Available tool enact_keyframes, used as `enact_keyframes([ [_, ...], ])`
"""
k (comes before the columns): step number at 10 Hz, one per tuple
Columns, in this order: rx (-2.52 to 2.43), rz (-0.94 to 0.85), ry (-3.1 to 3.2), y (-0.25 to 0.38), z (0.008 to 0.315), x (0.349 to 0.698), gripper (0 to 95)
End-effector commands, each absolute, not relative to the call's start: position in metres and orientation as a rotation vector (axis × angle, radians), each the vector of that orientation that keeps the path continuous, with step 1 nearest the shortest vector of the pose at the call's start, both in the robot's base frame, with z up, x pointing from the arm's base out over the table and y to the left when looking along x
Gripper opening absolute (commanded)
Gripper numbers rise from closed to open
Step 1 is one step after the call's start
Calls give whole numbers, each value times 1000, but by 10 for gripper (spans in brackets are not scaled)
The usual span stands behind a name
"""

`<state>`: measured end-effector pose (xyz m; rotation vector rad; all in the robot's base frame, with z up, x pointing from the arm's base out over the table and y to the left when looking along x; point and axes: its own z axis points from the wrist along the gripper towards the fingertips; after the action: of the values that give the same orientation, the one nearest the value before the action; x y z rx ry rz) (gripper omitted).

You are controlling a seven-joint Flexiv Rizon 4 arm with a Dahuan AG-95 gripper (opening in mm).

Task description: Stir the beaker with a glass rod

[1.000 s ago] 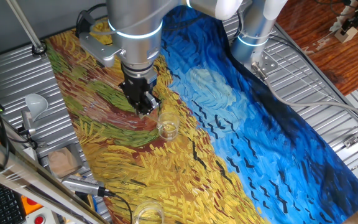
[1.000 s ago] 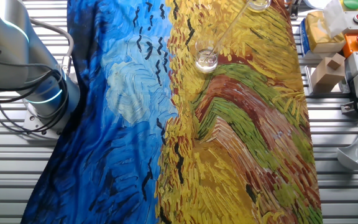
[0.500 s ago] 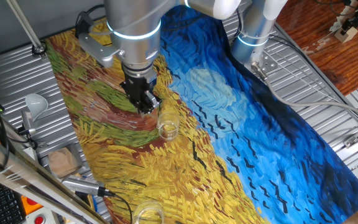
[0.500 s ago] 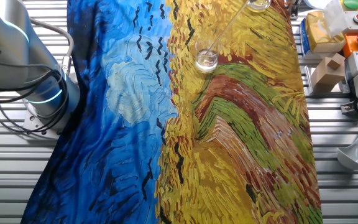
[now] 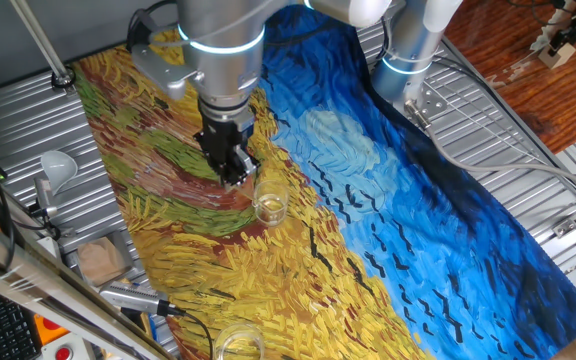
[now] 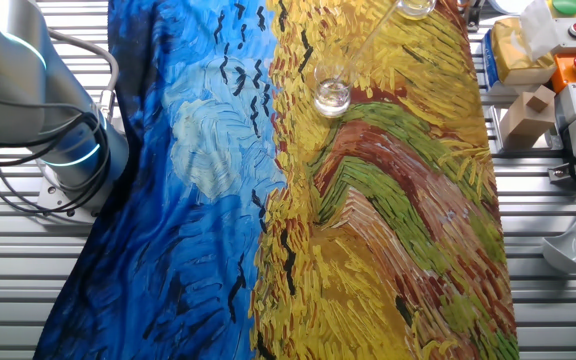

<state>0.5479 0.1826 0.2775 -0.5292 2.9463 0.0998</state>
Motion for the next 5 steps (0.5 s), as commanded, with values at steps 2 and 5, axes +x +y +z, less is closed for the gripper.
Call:
enact_keyframes([
  [2,-558,41,2985,178,276,544,0],
  [5,-449,106,2997,180,278,542,0],
])
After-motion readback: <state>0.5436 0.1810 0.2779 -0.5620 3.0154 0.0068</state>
